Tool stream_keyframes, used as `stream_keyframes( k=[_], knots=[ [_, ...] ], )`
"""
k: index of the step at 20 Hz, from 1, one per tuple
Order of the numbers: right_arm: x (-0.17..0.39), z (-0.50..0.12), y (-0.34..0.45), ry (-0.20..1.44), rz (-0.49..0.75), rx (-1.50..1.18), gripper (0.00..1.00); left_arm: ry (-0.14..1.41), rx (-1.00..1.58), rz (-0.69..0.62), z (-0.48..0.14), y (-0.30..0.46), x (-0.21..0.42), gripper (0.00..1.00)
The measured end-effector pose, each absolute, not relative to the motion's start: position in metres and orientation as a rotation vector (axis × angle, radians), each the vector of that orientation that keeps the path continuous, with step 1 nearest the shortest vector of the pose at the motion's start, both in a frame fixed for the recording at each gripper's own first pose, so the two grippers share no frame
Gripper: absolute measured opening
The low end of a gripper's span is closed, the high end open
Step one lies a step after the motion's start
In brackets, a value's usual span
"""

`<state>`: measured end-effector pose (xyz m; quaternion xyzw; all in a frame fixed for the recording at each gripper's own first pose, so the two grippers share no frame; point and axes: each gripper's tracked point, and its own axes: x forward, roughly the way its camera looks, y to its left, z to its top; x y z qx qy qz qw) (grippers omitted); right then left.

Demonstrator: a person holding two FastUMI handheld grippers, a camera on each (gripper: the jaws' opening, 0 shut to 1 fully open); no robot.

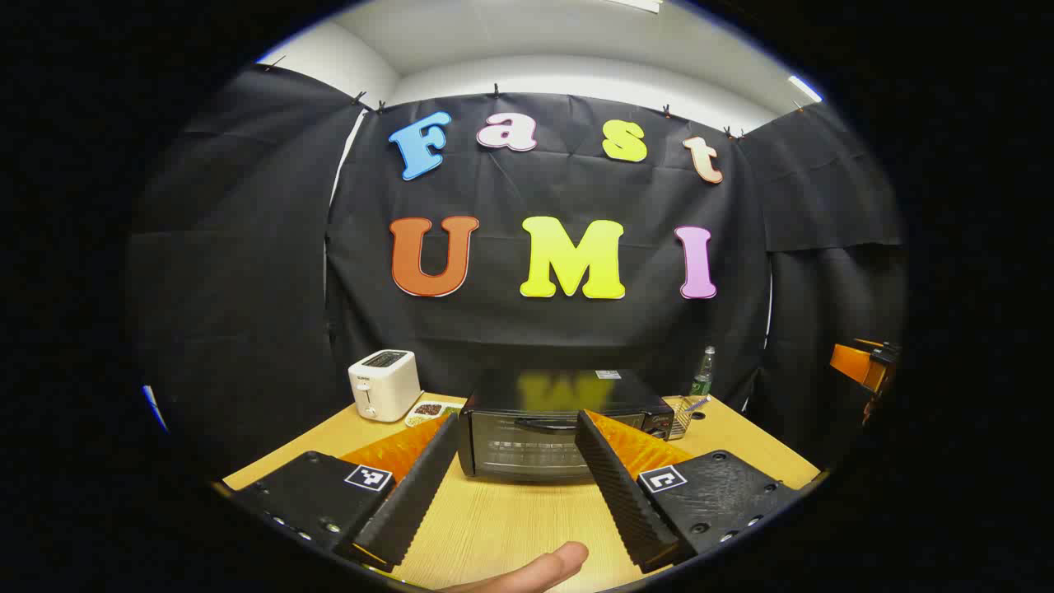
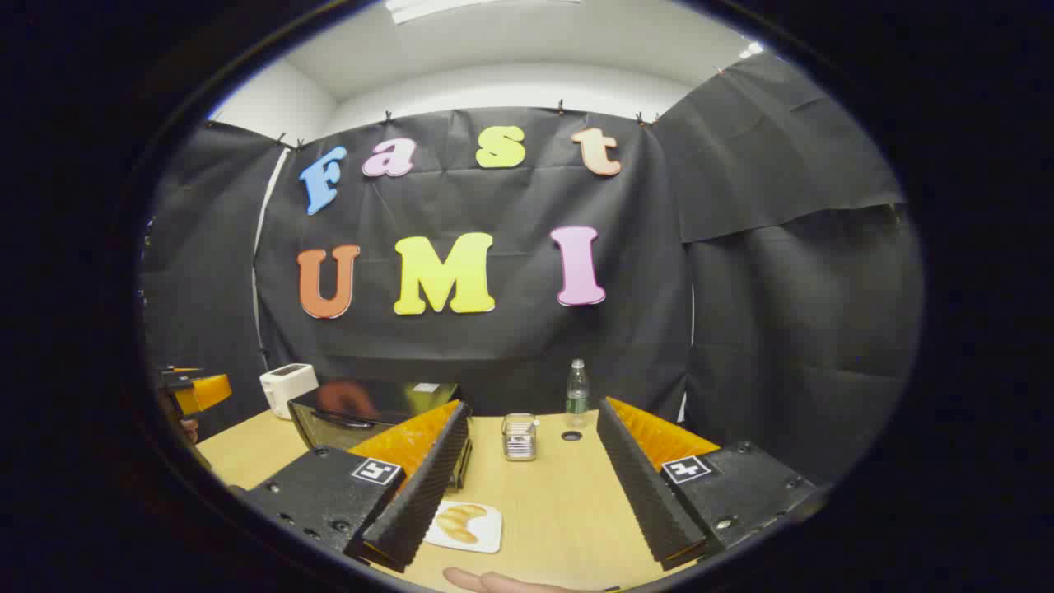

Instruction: Open the electric oven with the left hand, put the food in, and close the electric oven.

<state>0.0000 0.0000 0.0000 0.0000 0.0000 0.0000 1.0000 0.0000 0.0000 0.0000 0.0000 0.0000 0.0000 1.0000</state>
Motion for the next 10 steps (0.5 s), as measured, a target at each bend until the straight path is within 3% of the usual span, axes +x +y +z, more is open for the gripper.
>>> stream_keyframes(
  k=[10],
  knots=[
    [0.0033,-0.0017,-0.0011,-0.014,0.009,0.017,1.0,0.002,0.016,-0.01,-0.0007,-0.0035,0.0016,0.93]
  ],
)
